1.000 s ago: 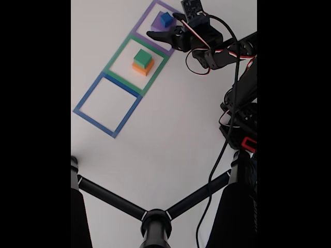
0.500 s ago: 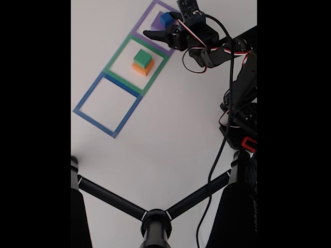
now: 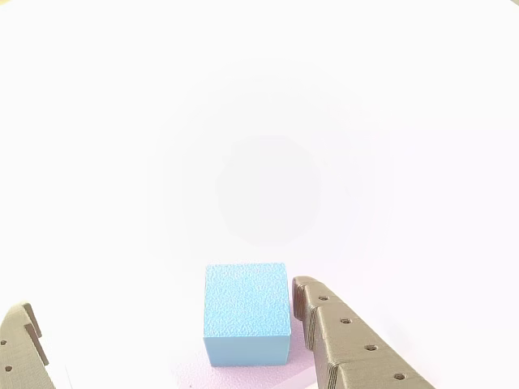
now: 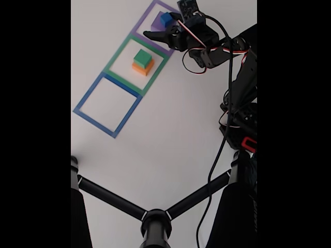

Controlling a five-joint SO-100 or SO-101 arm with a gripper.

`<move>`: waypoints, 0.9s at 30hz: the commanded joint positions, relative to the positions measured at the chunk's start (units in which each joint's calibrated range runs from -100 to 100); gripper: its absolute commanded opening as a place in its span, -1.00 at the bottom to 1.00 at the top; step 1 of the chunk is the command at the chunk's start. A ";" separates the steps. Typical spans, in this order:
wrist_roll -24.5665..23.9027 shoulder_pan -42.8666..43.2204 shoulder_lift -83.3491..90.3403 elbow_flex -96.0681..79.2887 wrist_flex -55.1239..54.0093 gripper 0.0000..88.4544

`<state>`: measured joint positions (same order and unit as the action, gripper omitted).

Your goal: Tower of hanoi

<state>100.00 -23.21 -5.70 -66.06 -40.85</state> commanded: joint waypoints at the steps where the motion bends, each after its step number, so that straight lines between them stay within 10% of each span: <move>1: 0.00 0.49 0.17 2.06 -1.66 -0.18; 27: 0.00 1.25 -0.96 2.15 -2.79 -0.50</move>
<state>100.00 -22.64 -7.05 -65.97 -42.05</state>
